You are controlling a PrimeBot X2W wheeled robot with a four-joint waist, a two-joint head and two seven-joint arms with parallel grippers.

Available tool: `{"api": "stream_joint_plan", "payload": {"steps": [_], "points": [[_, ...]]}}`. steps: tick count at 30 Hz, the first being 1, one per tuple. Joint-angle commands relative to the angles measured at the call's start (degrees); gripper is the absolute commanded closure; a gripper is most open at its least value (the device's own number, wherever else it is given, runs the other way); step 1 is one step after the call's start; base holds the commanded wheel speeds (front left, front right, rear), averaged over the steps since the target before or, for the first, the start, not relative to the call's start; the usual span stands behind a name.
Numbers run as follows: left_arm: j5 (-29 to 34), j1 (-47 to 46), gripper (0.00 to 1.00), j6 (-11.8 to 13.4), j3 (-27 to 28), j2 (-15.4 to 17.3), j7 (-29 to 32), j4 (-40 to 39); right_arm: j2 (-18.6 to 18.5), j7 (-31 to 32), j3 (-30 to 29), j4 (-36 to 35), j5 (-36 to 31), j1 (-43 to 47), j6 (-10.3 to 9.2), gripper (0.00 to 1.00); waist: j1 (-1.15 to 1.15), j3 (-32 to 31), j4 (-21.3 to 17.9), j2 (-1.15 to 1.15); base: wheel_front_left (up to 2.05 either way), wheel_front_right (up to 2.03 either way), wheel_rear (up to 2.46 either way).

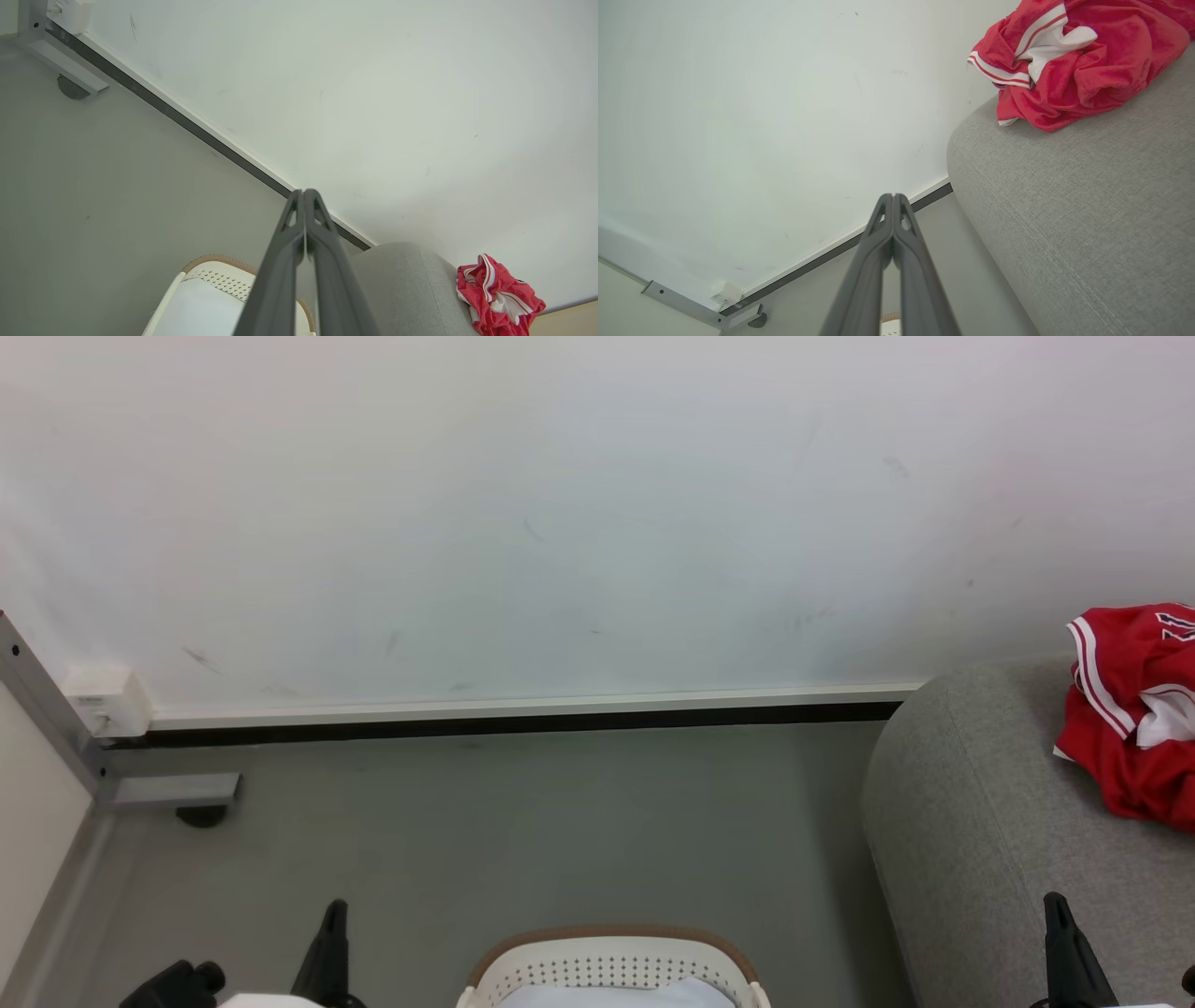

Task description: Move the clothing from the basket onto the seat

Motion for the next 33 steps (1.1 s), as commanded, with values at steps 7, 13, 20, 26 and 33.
{"api": "stream_joint_plan", "payload": {"steps": [7,13,20,26,33], "points": [[-6.17,-1.94,1.0,-0.79,1.94,-0.24,1.65,-1.3,-0.08,1.64,-0.67,-1.23,7.14,-2.35,-0.05,1.0,0.0,0.3,0.1,0.0,0.0,0.0,0.0],[-9.94,-2.3,1.0,-1.13,2.96,-0.58,2.78,-1.52,-0.02,2.75,-0.96,-1.41,11.68,-2.88,-0.06,1.0,0.0,0.53,0.17,0.0,0.0,0.0,0.0],[-14.06,-2.67,1.0,-1.53,4.12,-0.97,4.0,-1.79,0.03,3.96,-1.29,-1.61,16.57,-3.23,-0.07,1.0,0.0,0.81,0.26,0.0,0.0,0.0,0.0],[-17.43,-2.92,1.0,-1.9,5.01,-1.25,5.0,-2.02,0.08,4.91,-1.56,-1.8,20.53,-3.67,-0.07,1.0,0.0,1.05,0.33,0.0,0.0,0.0,0.0],[-21.11,-3.24,1.0,-2.22,6.06,-1.56,6.14,-2.28,0.12,5.98,-1.83,-1.98,24.92,-4.08,-0.08,1.0,0.0,1.33,0.42,0.0,0.0,0.0,0.0]]}}
